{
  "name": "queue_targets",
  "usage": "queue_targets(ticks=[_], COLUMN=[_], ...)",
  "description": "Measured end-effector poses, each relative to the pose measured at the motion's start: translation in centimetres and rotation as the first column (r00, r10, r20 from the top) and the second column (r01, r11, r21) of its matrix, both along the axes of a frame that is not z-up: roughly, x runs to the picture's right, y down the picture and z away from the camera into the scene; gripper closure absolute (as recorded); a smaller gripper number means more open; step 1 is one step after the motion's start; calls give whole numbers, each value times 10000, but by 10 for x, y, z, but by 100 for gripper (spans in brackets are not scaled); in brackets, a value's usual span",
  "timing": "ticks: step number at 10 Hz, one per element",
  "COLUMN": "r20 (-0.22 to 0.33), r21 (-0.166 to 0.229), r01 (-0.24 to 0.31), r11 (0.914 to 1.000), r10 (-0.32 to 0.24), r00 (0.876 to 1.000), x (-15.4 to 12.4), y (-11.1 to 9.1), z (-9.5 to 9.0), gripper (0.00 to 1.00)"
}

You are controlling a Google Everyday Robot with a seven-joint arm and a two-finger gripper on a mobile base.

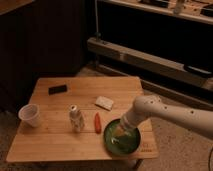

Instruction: Push the ceramic bowl across the table

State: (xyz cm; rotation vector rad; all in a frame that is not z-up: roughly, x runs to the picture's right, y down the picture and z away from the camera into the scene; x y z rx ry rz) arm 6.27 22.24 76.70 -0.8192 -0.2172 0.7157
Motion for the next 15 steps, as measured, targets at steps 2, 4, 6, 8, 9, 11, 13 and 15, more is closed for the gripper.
queue_targets(ticks=[2, 4, 6, 8, 9, 11, 13, 15], r20=[-323, -303, -151, -53, -33, 44, 100, 105], r21=[271, 314, 212, 60, 13, -17, 79, 324], r01=[41, -80, -246, -466, -540, -469, -385, -582], r11=[9996, 9995, 9995, 9989, 9985, 9989, 9992, 9978], r10=[-32, 90, 249, 466, 540, 469, 384, 578], r00=[9995, 9995, 9996, 9989, 9985, 9989, 9992, 9983], x=[-1, 2, 5, 6, 4, -8, -23, -16], y=[0, 5, 5, 4, 2, 0, -3, -8], z=[4, 16, 26, 35, 38, 42, 46, 51], gripper=[100, 100, 100, 100, 100, 100, 95, 78])
